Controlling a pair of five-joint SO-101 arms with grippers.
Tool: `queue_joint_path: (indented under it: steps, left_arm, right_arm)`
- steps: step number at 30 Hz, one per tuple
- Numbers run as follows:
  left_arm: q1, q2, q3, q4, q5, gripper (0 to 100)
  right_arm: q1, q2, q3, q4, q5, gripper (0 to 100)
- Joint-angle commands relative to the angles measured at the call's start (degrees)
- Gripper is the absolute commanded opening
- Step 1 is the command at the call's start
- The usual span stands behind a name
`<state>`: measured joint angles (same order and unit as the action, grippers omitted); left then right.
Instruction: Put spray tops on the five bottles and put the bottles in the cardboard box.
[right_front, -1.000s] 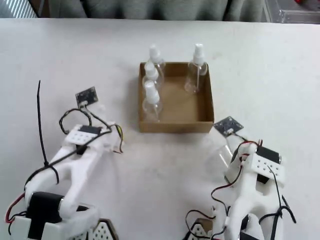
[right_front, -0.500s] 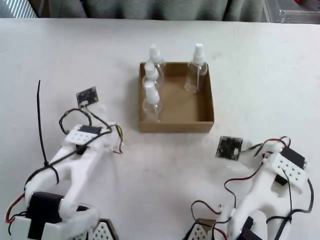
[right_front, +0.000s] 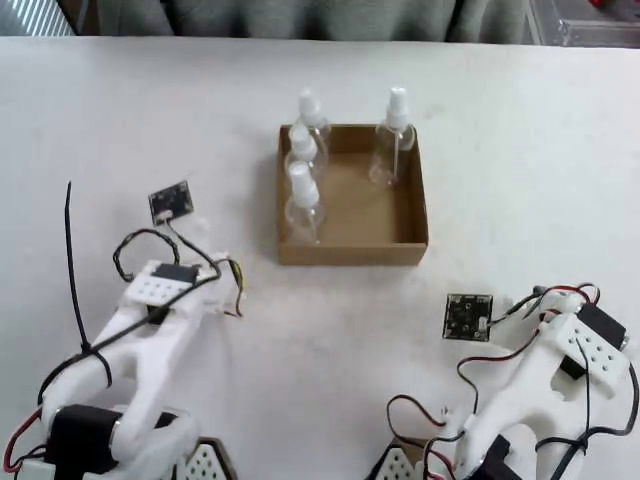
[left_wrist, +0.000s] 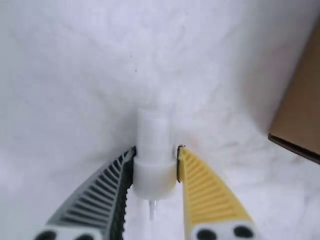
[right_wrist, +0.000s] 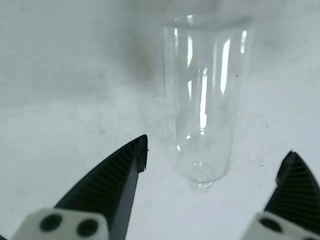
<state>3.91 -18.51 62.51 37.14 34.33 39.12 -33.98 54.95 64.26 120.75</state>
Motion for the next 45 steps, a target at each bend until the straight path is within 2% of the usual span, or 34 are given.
queue_joint_path:
  steps: [1, 3, 6, 10, 15, 19, 25, 30, 37, 45]
  left_arm:
    - [-0.2, -2.4, -0.4, -1.5, -0.6, 2]
    - [-0.2, -2.4, -0.4, -1.5, -0.6, 2]
    - [-0.2, -2.5, -0.4, -1.5, -0.6, 2]
    - [-0.2, -2.5, -0.4, -1.5, -0.6, 2]
    - [-0.2, -2.5, -0.4, -1.5, -0.6, 2]
    - [-0.2, -2.5, -0.4, -1.5, -0.6, 2]
    - [-0.2, -2.5, -0.3, -1.5, -0.6, 2]
    - [-0.2, -2.5, -0.3, -1.5, -0.7, 2]
    - [-0.2, -2.7, -0.3, -1.5, -2.8, 2]
    - [-0.2, -2.7, -0.3, -1.8, -2.9, 2]
  right_arm:
    - [0.8, -2.6, -5.4, -0.7, -12.5, 36.1]
    - [0.9, -4.3, -7.6, -0.5, -23.3, 31.2]
    - [2.9, -6.9, -9.3, 0.4, -38.2, 17.6]
    - [6.4, -9.7, -9.6, 4.6, -47.9, 0.9]
    - [15.6, -10.1, -9.4, 8.0, -58.2, 2.2]
    - [20.8, -10.1, -5.5, 2.9, -66.5, 1.6]
    - [18.4, -10.0, 4.8, -12.6, -78.5, 1.6]
    - [17.0, -9.9, 9.3, -21.4, -86.0, 1.6]
    - [14.7, 2.8, 5.9, -27.3, -92.4, 1.6]
    - [12.7, 20.2, -6.7, -23.2, -94.9, 1.6]
